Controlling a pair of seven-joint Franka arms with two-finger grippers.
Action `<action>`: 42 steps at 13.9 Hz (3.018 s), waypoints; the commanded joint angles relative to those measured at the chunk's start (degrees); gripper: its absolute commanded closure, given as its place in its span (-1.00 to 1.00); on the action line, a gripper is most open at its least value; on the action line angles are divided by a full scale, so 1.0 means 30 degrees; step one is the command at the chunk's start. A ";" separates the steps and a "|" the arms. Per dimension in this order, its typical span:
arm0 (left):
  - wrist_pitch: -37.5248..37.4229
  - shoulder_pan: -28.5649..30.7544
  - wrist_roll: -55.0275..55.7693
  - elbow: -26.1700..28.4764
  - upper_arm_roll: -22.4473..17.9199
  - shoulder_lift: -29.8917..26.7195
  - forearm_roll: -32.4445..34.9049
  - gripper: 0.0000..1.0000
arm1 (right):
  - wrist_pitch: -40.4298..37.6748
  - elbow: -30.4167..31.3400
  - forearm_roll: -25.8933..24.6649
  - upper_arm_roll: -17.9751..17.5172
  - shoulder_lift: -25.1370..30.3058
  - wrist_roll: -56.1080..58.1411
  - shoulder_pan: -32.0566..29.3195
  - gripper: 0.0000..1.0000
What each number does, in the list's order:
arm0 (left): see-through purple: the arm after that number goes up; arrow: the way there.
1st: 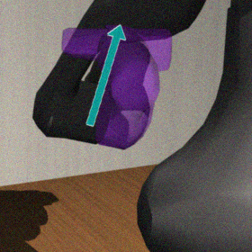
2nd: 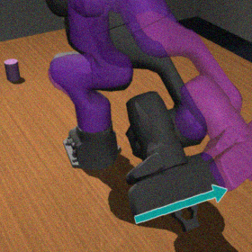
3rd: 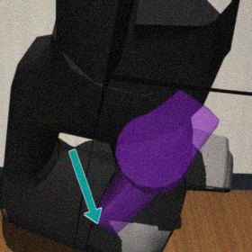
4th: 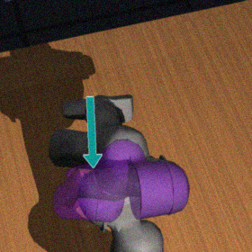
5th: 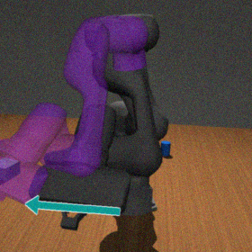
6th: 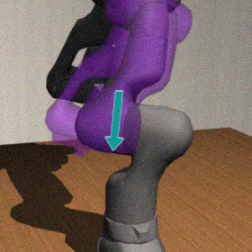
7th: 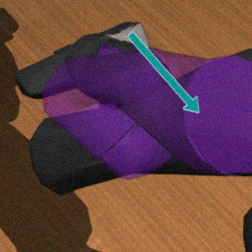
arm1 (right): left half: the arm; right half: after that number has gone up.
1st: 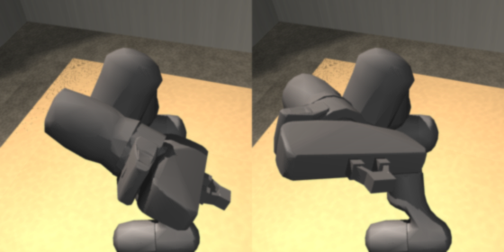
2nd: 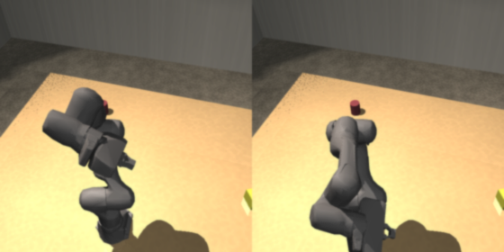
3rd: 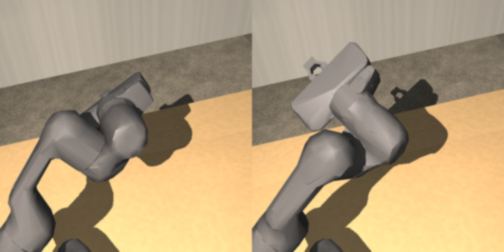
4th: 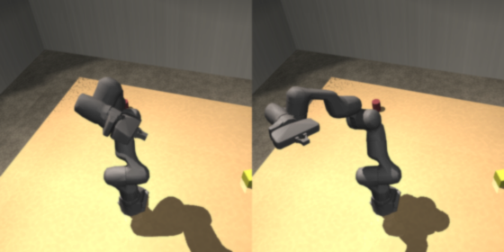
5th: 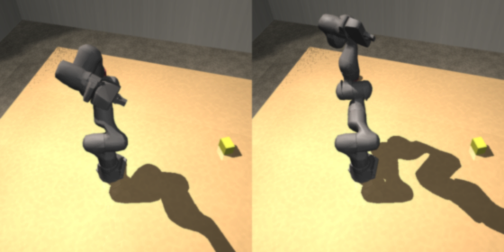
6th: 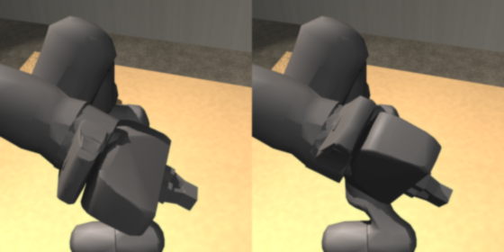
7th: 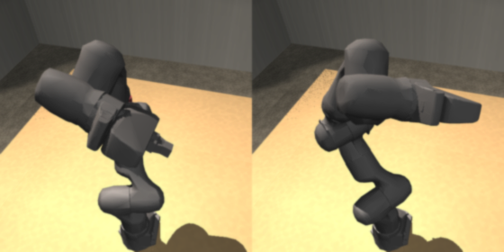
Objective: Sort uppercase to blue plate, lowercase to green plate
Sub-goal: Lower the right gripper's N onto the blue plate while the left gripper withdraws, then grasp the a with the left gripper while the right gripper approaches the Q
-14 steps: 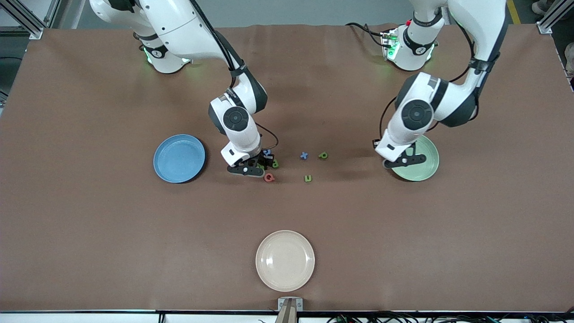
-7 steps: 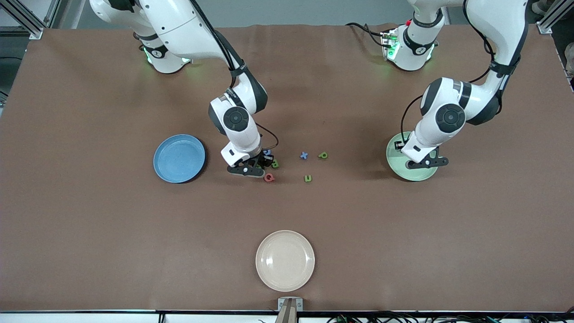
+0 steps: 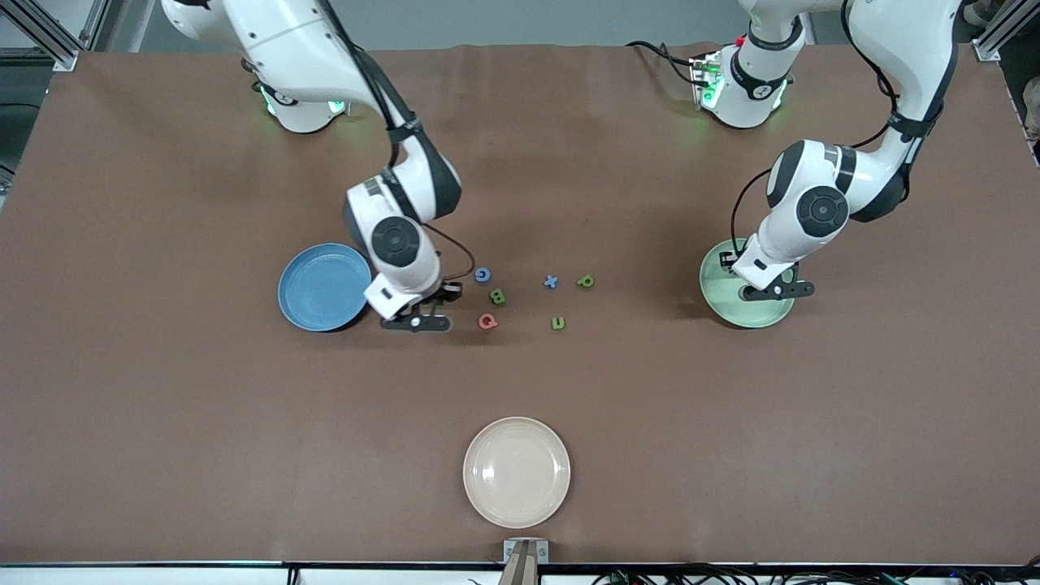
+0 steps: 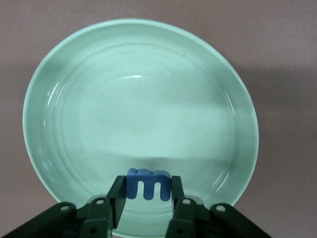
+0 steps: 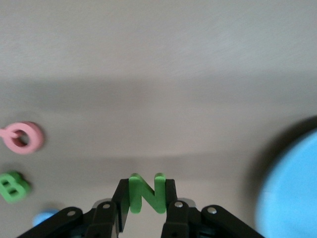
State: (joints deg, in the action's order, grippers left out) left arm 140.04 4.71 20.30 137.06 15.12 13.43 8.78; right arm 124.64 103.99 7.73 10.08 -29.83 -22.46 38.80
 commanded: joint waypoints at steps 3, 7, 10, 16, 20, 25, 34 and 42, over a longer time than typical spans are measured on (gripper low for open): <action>0.0137 -0.0047 0.0059 -0.0070 0.0407 -0.0257 0.0296 -0.99 | -0.3574 0.0376 -0.0058 0.1383 0.2120 0.5923 -0.1594 0.99; -0.0213 -0.0280 0.1460 -0.1560 0.1988 0.0150 0.0267 -0.99 | -0.4751 0.0697 -0.0087 0.2909 0.2415 0.8509 -0.1654 0.99; -0.0420 -0.1739 0.4592 -0.3405 0.2636 0.1496 0.0237 -0.99 | -0.4606 0.1457 -0.0087 0.3175 0.2561 0.8541 -0.1712 0.95; -0.0420 -0.4964 1.0016 -0.6745 0.2607 0.4630 0.0237 -0.99 | -0.2209 0.4179 -0.0058 0.3175 0.3498 0.8541 -0.2504 0.87; -0.0420 -0.6313 1.1892 -0.8796 0.2519 0.6301 0.0237 -0.99 | -0.2115 0.4361 -0.0029 0.3175 0.3499 0.8249 -0.2446 -1.00; -0.0420 -0.7224 1.2864 -0.9915 0.2373 0.7739 0.0267 -0.99 | -0.2056 0.4127 0.0205 0.2971 0.3704 0.5940 -0.2124 -1.00; -0.0420 -0.7986 1.3184 -0.9564 0.2080 0.7946 0.0442 -0.54 | 0.0398 0.2720 0.3336 0.2940 0.2566 0.0782 0.1680 -1.00; -0.0420 -0.8016 1.3391 -0.9446 0.1787 0.8121 0.0999 -0.04 | 0.1577 -0.2078 0.3399 0.2940 -0.2238 -0.5340 0.4614 -0.98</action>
State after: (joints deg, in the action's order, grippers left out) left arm 139.29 -18.59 58.83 108.93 21.68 37.31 9.94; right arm 129.96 103.58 16.78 18.28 -32.00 -34.99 51.58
